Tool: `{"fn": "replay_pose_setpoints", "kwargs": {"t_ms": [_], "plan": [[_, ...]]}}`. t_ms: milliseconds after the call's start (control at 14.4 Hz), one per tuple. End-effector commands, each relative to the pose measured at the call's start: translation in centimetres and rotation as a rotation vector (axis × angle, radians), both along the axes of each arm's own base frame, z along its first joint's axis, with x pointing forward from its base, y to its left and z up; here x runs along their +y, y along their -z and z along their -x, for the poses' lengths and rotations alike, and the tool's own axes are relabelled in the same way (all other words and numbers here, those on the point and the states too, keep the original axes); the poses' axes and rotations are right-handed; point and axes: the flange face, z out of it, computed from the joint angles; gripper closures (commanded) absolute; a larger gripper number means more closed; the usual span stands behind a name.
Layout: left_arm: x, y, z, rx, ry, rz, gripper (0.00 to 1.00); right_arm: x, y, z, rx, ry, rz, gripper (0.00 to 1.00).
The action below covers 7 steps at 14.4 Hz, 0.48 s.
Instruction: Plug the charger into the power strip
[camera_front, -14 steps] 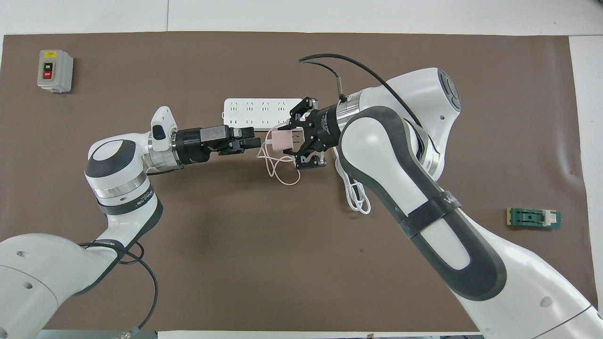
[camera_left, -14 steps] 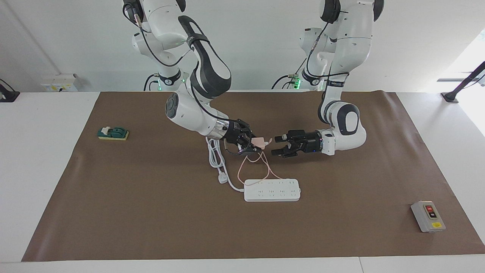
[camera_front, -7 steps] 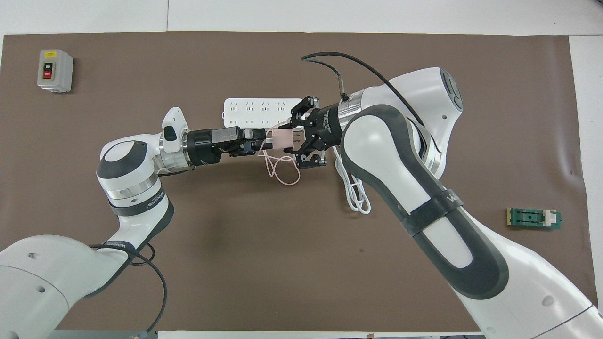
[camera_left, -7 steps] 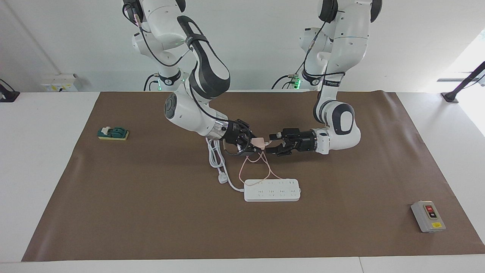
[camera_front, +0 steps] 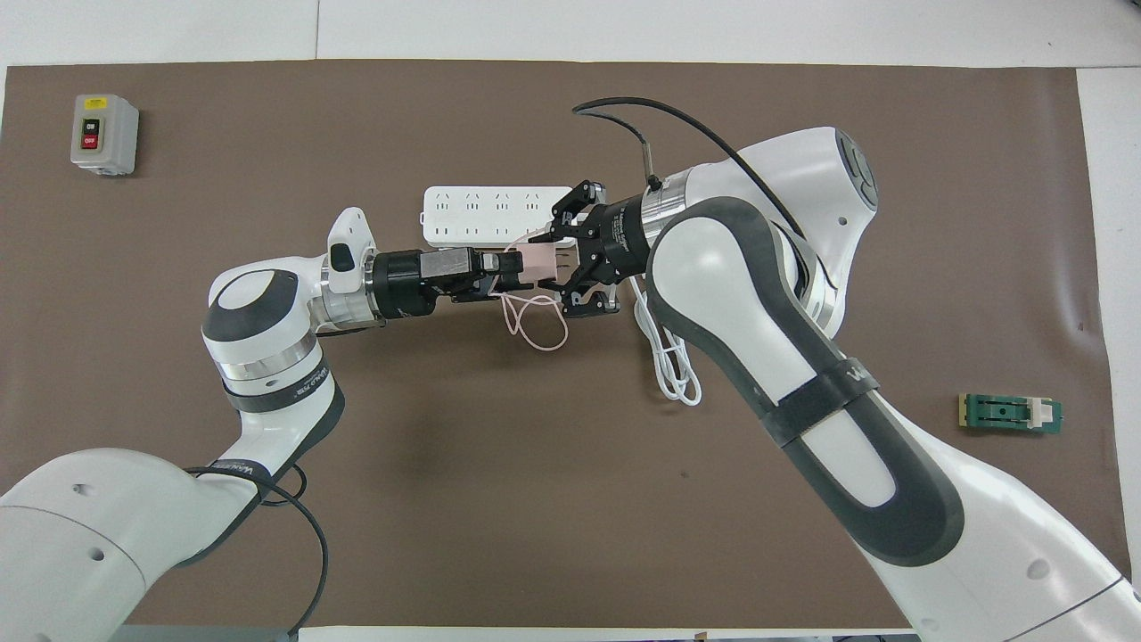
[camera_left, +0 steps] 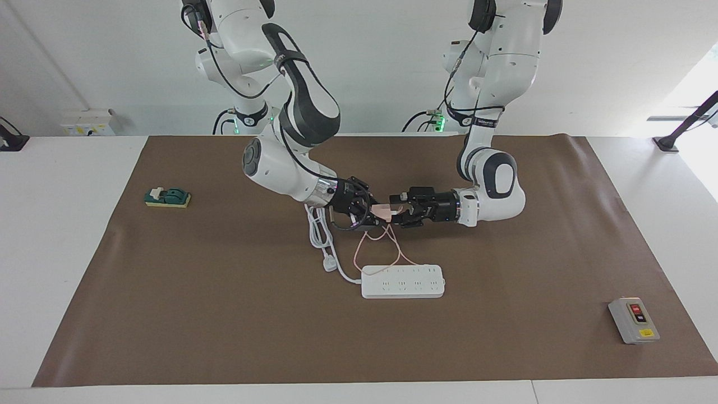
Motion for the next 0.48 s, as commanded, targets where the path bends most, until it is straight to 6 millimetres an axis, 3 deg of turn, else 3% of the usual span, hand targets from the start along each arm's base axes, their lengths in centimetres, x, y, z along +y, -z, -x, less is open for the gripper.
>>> {"fn": "replay_pose_setpoints", "kwargs": {"t_ms": [0, 415], "plan": [[0.02, -0.05, -0.33, 0.02, -0.021, -0.02, 0.0, -0.01, -0.13, -0.59, 0.005, 0.022, -0.021, 1.0], [-0.29, -0.74, -0.75, 0.049, -0.021, -0.023, 0.0, -0.01, -0.13, -0.58, 0.005, 0.022, -0.021, 1.0]]}}
